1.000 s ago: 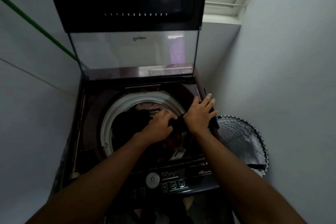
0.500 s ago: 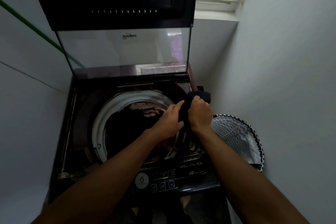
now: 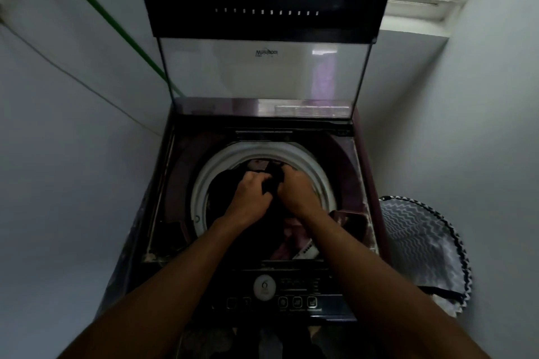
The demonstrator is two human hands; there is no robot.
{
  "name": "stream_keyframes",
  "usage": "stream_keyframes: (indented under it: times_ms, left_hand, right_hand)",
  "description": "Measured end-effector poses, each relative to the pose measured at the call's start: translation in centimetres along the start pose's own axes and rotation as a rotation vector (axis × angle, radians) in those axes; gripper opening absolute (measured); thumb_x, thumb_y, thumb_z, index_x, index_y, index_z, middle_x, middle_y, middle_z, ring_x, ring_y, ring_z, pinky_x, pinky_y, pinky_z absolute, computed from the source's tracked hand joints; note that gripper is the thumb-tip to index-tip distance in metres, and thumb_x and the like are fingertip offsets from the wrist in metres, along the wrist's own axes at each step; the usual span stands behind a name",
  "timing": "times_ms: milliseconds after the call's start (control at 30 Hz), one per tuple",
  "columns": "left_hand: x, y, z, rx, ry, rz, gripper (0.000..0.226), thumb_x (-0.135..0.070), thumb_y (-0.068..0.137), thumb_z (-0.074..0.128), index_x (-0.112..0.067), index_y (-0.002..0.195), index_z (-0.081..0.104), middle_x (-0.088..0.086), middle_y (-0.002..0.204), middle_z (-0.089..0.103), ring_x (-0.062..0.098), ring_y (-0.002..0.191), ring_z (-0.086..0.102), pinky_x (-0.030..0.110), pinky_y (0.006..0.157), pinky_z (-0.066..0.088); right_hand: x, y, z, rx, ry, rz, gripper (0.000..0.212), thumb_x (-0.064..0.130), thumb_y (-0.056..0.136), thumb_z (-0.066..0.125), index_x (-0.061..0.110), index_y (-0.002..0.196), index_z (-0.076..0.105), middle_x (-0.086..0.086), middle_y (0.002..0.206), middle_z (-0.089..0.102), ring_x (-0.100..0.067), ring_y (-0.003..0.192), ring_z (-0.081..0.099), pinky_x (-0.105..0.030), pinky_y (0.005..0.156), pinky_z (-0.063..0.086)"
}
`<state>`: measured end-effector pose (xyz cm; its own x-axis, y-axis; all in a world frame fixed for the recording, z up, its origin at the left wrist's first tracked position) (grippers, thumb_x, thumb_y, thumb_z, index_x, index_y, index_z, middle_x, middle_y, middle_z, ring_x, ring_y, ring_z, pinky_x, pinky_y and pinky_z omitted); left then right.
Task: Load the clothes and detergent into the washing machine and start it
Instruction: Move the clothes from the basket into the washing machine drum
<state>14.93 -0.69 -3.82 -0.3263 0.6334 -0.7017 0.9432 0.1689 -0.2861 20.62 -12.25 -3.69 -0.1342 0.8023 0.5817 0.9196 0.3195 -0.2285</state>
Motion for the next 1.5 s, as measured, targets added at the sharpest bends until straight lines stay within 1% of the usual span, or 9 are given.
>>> stream_keyframes:
  times_ms: [167, 300, 400, 533, 733, 900, 1133, 1367, 1500]
  left_hand:
    - [3.4, -0.7, -1.9, -0.069, 0.057, -0.081, 0.03, -0.017, 0.093, 0.057, -0.016, 0.122, 0.065, 0.008, 0.131, 0.051, 0.023, 0.119, 0.052, 0.035, 0.101, 0.047]
    - [5.5, -1.2, -2.9, -0.155, 0.162, -0.166, 0.033, -0.022, 0.093, 0.056, -0.016, 0.125, 0.061, 0.008, 0.134, 0.046, 0.026, 0.119, 0.049, 0.039, 0.097, 0.048]
    - [6.6, -0.6, -2.3, -0.077, 0.121, -0.183, 0.04, -0.019, 0.091, 0.058, -0.016, 0.131, 0.057, 0.01, 0.139, 0.04, 0.028, 0.122, 0.047, 0.036, 0.099, 0.046]
    - [7.9, 0.6, 0.0, 0.221, 0.109, -0.194, 0.057, -0.017, 0.091, 0.06, -0.021, 0.145, 0.045, 0.013, 0.15, 0.031, 0.03, 0.131, 0.044, 0.036, 0.107, 0.043]
    - [9.7, 1.1, 2.9, 0.524, 0.277, -0.163, 0.085, -0.031, 0.09, 0.06, -0.034, 0.158, 0.009, 0.011, 0.164, 0.004, 0.038, 0.147, 0.018, 0.049, 0.119, 0.027]
    - [10.8, 1.9, 2.8, 0.524, 0.23, -0.154, 0.094, -0.046, 0.085, 0.064, -0.041, 0.156, 0.004, 0.012, 0.162, 0.01, 0.038, 0.145, 0.024, 0.045, 0.117, 0.031]
    - [13.4, 2.8, 2.4, 0.529, 0.18, -0.243, 0.093, -0.048, 0.075, 0.066, -0.05, 0.152, 0.015, 0.013, 0.161, 0.018, 0.035, 0.142, 0.033, 0.041, 0.115, 0.037]
    - [14.0, 2.4, 3.1, 0.575, 0.212, -0.27, 0.1, -0.051, 0.075, 0.062, -0.037, 0.157, 0.006, 0.01, 0.164, 0.015, 0.03, 0.147, 0.027, 0.045, 0.119, 0.029]
    - [12.9, 2.1, 3.2, 0.554, 0.215, -0.265, 0.096, -0.051, 0.078, 0.062, -0.037, 0.156, 0.008, 0.013, 0.162, 0.016, 0.034, 0.144, 0.031, 0.046, 0.116, 0.033]
  right_hand:
    - [0.7, -0.3, 5.2, 0.368, -0.081, 0.055, 0.069, 0.025, 0.085, 0.059, 0.007, 0.146, 0.032, -0.02, 0.14, 0.05, -0.04, 0.127, 0.048, -0.047, 0.102, 0.044]
    - [2.1, 0.0, 5.9, 0.419, -0.257, 0.206, 0.103, 0.038, 0.084, 0.063, 0.024, 0.157, -0.008, -0.015, 0.164, -0.011, -0.051, 0.146, 0.002, -0.074, 0.108, 0.017]
    - [2.8, -0.3, 7.3, 0.55, -0.292, 0.278, 0.117, 0.03, 0.084, 0.071, 0.026, 0.153, -0.024, -0.019, 0.158, -0.03, -0.052, 0.145, -0.012, -0.078, 0.107, 0.011]
    - [0.3, 0.2, 11.5, 0.728, -0.324, 0.244, 0.111, 0.028, 0.089, 0.068, 0.018, 0.154, -0.021, -0.028, 0.157, -0.025, -0.048, 0.147, -0.014, -0.065, 0.117, 0.011]
    - [-3.0, 1.1, 12.7, 0.583, -0.305, 0.235, 0.078, 0.023, 0.095, 0.05, 0.018, 0.158, 0.005, -0.02, 0.163, 0.003, -0.044, 0.148, 0.01, -0.055, 0.12, 0.016]
    - [-1.5, 2.8, 12.4, 0.676, -0.226, 0.197, 0.073, 0.022, 0.103, 0.047, 0.004, 0.156, 0.001, -0.015, 0.165, 0.004, -0.031, 0.151, 0.006, -0.045, 0.121, 0.005]
    - [-2.8, 2.9, 15.2, 0.683, -0.113, 0.241, 0.097, 0.016, 0.082, 0.068, 0.031, 0.158, 0.01, -0.02, 0.161, 0.015, -0.041, 0.139, 0.037, -0.046, 0.109, 0.041]
    - [-3.1, 1.1, 16.1, 0.565, -0.069, 0.271, 0.087, 0.028, 0.091, 0.059, 0.035, 0.158, 0.003, -0.017, 0.165, -0.005, -0.035, 0.152, 0.007, -0.045, 0.123, 0.007]
    - [-3.5, 0.9, 15.6, 0.572, 0.0, 0.243, 0.09, 0.028, 0.088, 0.06, 0.038, 0.157, 0.003, -0.013, 0.165, -0.005, -0.039, 0.15, 0.01, -0.046, 0.123, 0.016]
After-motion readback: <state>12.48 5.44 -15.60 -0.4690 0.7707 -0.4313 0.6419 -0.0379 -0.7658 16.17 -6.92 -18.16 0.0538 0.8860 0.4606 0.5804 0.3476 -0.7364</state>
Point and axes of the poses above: each hand's wrist, its own y-axis towards the middle knuckle, its own z-axis out of the palm, x = y × z, the point moved 5 cm from there along y, towards the middle knuckle
